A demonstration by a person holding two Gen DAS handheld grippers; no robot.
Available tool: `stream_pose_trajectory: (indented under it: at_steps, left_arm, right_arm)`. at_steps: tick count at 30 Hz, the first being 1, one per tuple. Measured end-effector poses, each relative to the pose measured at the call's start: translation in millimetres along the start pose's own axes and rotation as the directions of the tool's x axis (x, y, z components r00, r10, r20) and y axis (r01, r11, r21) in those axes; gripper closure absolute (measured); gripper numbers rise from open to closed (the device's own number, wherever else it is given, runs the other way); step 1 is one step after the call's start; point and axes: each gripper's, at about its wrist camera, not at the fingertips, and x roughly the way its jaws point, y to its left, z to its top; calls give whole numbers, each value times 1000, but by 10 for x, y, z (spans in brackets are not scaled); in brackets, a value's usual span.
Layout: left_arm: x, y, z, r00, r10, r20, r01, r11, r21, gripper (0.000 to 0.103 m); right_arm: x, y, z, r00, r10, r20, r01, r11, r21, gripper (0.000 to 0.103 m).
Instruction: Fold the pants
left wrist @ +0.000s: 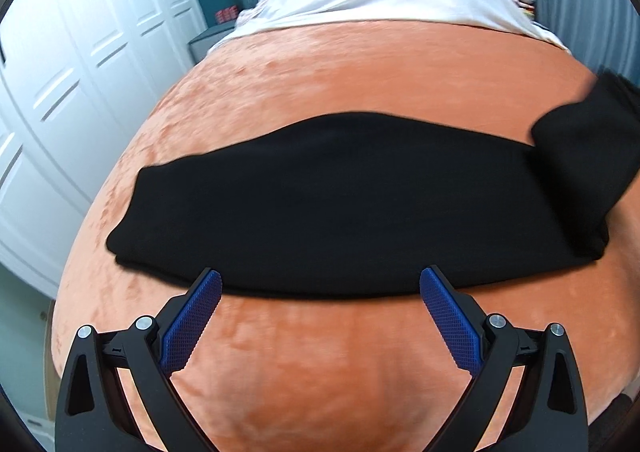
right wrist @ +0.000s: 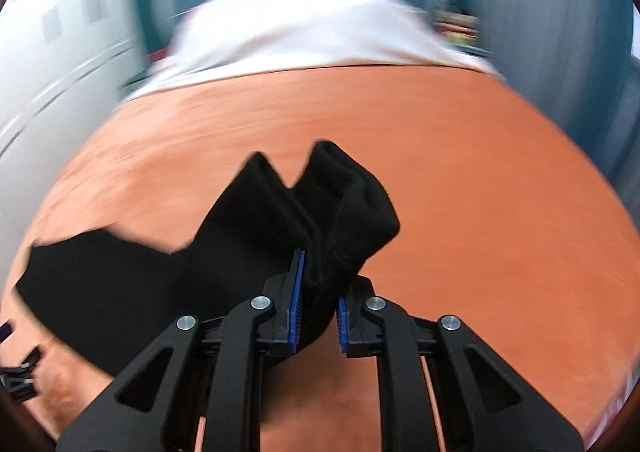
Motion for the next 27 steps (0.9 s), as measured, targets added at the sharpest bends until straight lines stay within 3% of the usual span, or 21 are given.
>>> stream_pose_trajectory:
  at_steps: [2, 4, 6, 8, 10, 12, 16, 20, 21, 22, 25, 27]
  left_arm:
    - [-24, -183, 25, 1000, -14, 4, 14, 1000, 8, 5]
    - [-39, -371, 46, 1000, -27, 1, 27, 1000, 9, 5]
    - [-70, -556, 64, 999, -41, -5, 41, 999, 12, 5]
    - [-103, -702, 73, 999, -52, -2, 52, 998, 23, 5]
    - [-115, -846, 80, 998, -56, -6, 56, 998, 41, 5]
    - [-130, -972, 85, 998, -59, -7, 60, 997, 53, 5]
    - [-196, -1213, 99, 998, -65, 5, 64, 994, 90, 5]
    - [-275, -1415, 102, 998, -60, 26, 56, 989, 133, 5]
    - [-286, -1445, 98, 998, -60, 29, 55, 989, 140, 5]
    - [-292, -1468, 99, 998, -61, 31, 56, 988, 144, 5]
    - [-309, -1462, 125, 997, -67, 38, 60, 986, 153, 5]
    - [-310, -1417, 165, 997, -69, 34, 63, 987, 149, 5]
  right_arm:
    - [35, -748, -42, 989, -144, -40, 146, 988, 56, 87]
    - [249, -1448, -259, 948, -278, -154, 294, 951, 98, 71]
    - [304, -1867, -475, 922, -319, -220, 358, 917, 173, 67]
    - [162, -2088, -661, 914, -354, -199, 394, 893, 219, 66]
    - [31, -2124, -815, 918, -362, -163, 392, 890, 233, 47]
    - [46, -2103, -851, 929, -336, -155, 363, 908, 208, 40]
    - [230, -1864, -867, 953, -260, -157, 283, 948, 143, 39]
    - [271, -1671, -851, 974, -159, -161, 190, 962, 197, 38]
    - [235, -1544, -884, 981, -123, -153, 154, 965, 210, 37]
    - [203, -1393, -888, 985, -99, -142, 126, 973, 192, 28]
    - [248, -1122, -823, 977, -173, -124, 184, 980, 82, 23]
    - [295, -1174, -697, 978, -178, -111, 190, 976, 105, 23]
